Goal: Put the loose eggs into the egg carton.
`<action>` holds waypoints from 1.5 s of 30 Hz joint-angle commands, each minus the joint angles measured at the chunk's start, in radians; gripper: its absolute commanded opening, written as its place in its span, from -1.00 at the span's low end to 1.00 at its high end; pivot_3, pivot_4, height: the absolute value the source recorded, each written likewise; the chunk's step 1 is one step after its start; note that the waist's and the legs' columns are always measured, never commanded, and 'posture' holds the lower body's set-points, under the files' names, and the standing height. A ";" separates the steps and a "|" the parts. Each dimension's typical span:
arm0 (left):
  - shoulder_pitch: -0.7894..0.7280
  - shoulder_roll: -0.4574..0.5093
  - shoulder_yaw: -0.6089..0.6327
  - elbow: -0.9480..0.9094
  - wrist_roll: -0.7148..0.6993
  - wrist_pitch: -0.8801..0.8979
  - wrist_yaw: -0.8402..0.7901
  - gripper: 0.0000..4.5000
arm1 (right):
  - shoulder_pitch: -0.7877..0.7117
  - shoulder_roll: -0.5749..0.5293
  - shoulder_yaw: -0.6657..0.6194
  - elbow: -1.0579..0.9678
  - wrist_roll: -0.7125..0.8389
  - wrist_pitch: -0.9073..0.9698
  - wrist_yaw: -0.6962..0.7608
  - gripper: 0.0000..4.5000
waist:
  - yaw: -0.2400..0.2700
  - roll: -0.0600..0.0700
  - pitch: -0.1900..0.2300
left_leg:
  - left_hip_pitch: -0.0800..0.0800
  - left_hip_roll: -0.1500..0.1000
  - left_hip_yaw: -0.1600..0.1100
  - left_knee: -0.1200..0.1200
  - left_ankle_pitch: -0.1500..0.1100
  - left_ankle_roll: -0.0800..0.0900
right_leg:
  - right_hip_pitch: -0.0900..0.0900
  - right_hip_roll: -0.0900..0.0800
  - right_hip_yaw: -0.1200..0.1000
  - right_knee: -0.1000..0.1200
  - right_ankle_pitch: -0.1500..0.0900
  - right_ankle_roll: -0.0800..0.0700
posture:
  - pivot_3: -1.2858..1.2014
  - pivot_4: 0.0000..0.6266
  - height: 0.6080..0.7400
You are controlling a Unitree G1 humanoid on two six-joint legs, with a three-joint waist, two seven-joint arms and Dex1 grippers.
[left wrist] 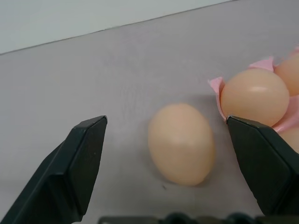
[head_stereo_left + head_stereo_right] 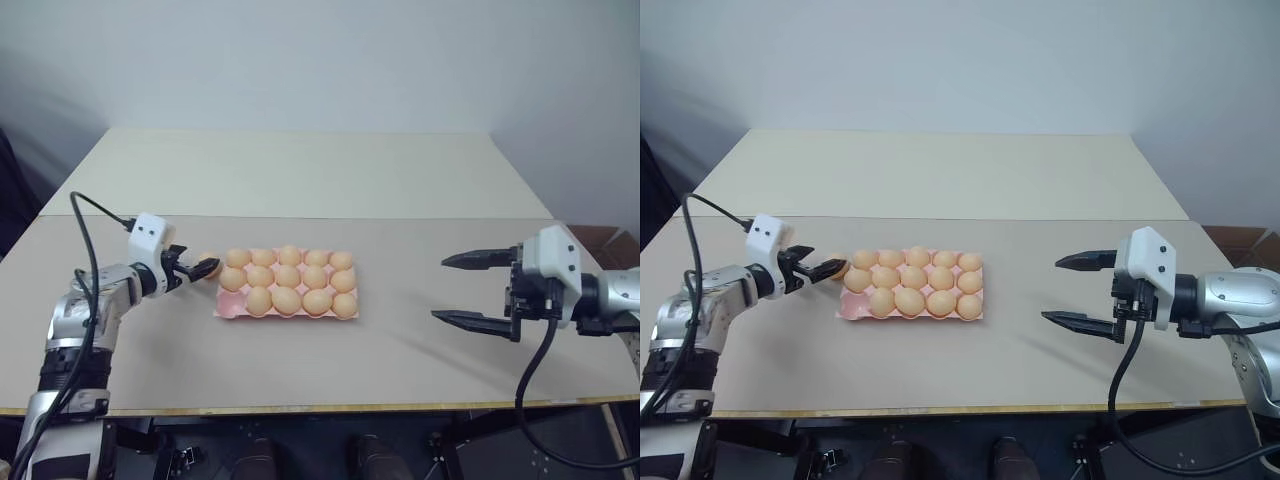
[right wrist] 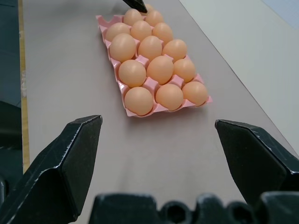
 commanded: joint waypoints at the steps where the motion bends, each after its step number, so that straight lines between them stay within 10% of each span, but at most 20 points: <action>1: -0.041 -0.005 -0.016 0.041 0.022 -0.014 -0.015 0.98 | 0.005 -0.019 -0.053 -0.039 0.030 0.009 -0.010 1.00 | 0.000 0.000 0.000 | 0.000 0.000 0.000 0.000 0.000 0.000 | 0.000 0.000 0.000 0.000 0.000 0.000 | 0.03 -0.52 1.00; 12: -0.059 0.000 -0.015 0.082 0.039 -0.020 -0.026 -0.28 | 0.015 -0.026 -0.054 -0.047 0.042 0.011 -0.028 1.00 | 0.001 0.000 0.000 | 0.000 0.000 0.000 0.001 0.000 0.000 | 0.000 0.000 0.000 0.000 0.000 0.000 | 0.03 -0.52 1.00; 35: 0.206 0.147 -0.047 -0.357 -0.080 -0.141 -0.407 -0.31 | 0.029 -0.011 -0.048 -0.064 0.055 0.010 -0.057 1.00 | 0.001 0.000 0.000 | 0.000 0.000 0.000 0.001 0.000 0.000 | 0.000 0.000 0.000 0.000 0.000 0.000 | 0.03 -0.52 1.00; 45: 0.213 0.168 0.026 -0.356 -0.125 -0.144 -0.430 0.99 | 0.040 -0.013 -0.053 -0.075 0.060 0.009 -0.068 1.00 | 0.000 0.000 0.000 | 0.000 0.000 0.000 0.001 0.000 0.000 | 0.000 0.000 0.000 0.000 0.000 0.000 | 0.03 -0.52 1.00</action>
